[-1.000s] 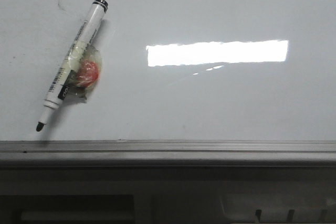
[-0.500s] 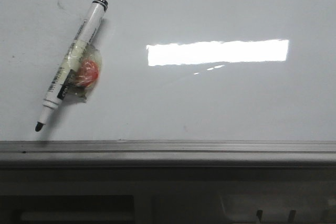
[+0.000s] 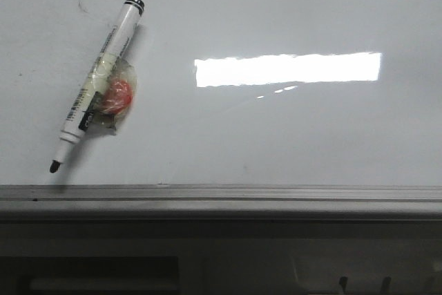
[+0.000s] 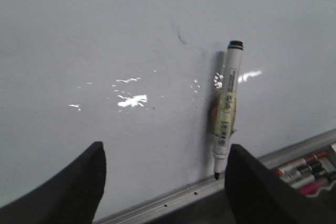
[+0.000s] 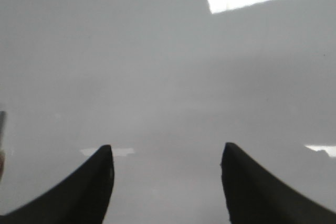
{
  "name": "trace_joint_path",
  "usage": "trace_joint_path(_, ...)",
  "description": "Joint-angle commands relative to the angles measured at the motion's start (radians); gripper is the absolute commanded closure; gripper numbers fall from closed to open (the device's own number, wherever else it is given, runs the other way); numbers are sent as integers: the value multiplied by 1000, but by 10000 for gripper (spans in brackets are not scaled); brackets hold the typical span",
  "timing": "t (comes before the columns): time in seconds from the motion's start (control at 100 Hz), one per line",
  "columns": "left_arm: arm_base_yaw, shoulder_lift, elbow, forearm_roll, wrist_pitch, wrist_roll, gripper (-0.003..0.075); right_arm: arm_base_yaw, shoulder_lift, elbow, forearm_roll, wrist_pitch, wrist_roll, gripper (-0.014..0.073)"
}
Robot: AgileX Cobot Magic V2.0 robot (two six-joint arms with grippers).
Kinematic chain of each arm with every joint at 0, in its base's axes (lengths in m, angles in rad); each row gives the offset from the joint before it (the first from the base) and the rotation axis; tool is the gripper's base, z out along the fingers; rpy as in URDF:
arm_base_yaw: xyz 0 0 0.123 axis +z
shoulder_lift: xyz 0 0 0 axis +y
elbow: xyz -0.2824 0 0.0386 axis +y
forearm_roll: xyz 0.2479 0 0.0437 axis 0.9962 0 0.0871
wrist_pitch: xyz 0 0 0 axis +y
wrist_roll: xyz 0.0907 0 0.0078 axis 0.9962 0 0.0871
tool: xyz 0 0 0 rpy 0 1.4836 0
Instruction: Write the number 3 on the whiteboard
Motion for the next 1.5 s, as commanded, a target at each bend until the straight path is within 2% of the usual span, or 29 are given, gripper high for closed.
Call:
trace_joint_path(0.0,4,113,-67,-133,10,145,304,4,34,-47,5,-66,-34,154)
trace_joint_path(0.06,4,182,-84,-144,23,162,344,7,45,-52,5,-61,-69,154)
trace_joint_path(0.19,-1,290,-121,-105,61,164,346,6,52,-54,5,-53,-76,154)
trace_joint_path(0.38,-126,390,-182,-60,59,153,346,6,53,-54,5,-47,-76,154)
trace_joint_path(0.45,-194,420,-188,11,27,67,346,6,57,-54,5,-47,-76,154)
trace_joint_path(0.6,-356,492,-188,248,-28,-238,346,6,65,-54,5,-47,-76,154)
trace_joint_path(0.65,-398,506,-188,275,-63,-314,346,6,65,-54,5,-47,-76,154)
trace_joint_path(0.76,-464,530,-188,265,-197,-358,346,6,65,-54,5,-47,-76,154)
trace_joint_path(0.83,-487,549,-188,263,-246,-377,346,6,65,-54,5,-47,-76,154)
trace_joint_path(1.02,-489,649,-188,276,-237,-385,346,6,65,-54,5,-46,-76,154)
trace_joint_path(1.16,-489,717,-188,287,-278,-387,356,6,65,-54,5,-46,-76,154)
trace_joint_path(1.25,-489,752,-188,290,-293,-387,434,6,65,-54,7,-46,-76,154)
trace_joint_path(1.3,-489,766,-188,301,-293,-387,522,6,65,-54,9,-46,-76,154)
trace_joint_path(1.39,-489,775,-188,333,-288,-387,737,6,65,-54,12,-46,-76,154)
trace_joint_path(1.49,-489,768,-199,346,-288,-385,741,23,65,-70,21,-40,-76,154)
